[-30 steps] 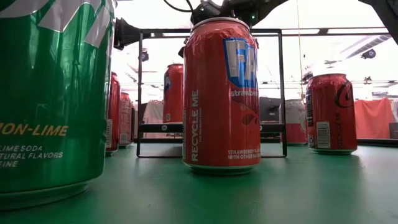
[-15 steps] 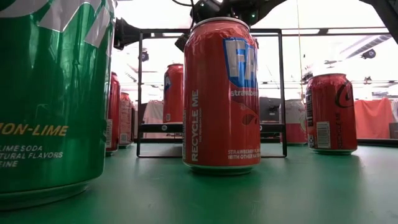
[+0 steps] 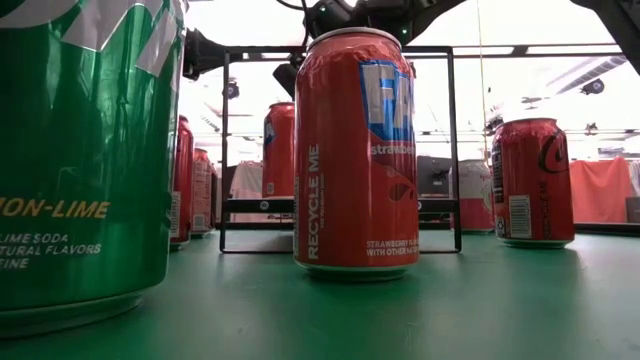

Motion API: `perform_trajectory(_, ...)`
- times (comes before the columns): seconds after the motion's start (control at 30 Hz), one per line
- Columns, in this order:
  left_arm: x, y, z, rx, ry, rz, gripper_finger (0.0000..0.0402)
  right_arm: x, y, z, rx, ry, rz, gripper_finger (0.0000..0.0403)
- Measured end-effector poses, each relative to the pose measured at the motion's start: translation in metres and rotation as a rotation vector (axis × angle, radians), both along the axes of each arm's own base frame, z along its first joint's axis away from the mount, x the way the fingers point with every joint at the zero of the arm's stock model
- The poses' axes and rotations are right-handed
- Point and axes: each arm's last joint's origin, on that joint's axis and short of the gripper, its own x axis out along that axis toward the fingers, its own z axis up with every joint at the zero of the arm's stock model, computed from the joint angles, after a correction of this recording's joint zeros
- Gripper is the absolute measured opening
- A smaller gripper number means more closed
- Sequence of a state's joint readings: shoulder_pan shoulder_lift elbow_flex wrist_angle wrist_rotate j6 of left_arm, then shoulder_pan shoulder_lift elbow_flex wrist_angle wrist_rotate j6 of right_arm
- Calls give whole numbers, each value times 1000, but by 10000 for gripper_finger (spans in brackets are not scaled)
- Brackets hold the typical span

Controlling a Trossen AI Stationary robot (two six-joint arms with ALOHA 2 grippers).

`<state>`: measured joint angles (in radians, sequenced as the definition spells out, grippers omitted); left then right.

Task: Place canned beverage on shelf
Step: Put the green soda can on the shelf, then put the right red soda can on the shelf

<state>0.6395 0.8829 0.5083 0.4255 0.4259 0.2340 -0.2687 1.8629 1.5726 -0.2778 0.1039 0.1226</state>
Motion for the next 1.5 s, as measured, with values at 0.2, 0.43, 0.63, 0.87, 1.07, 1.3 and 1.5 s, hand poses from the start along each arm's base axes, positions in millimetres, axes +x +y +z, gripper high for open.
perform_trajectory(0.2, 0, 0, 0, 0, 0, 0, 0, 0, 0, 0, 6, -3, -6, 12)
perform_trajectory(0.43, 0, 0, 0, 0, 0, 0, 0, 0, 2, 1, 4, 1, 1, 12)
perform_trajectory(0.63, 0, 0, 0, 0, 0, 0, 0, 0, 9, 14, 28, 21, 4, 12)
perform_trajectory(0.87, 0, 0, 0, 0, -1, 0, 0, -2, 22, 41, 68, 86, 12, 12)
perform_trajectory(1.07, 0, 0, 4, -19, -26, -2, 0, -12, 28, 74, 120, 154, -16, 12)
perform_trajectory(1.3, 0, 0, 9, -62, -48, -7, 0, -31, 31, 101, 189, 262, -74, 12)
perform_trajectory(1.5, 0, 0, 9, -65, -49, -8, 0, -53, 32, 103, 357, 388, -280, 12)
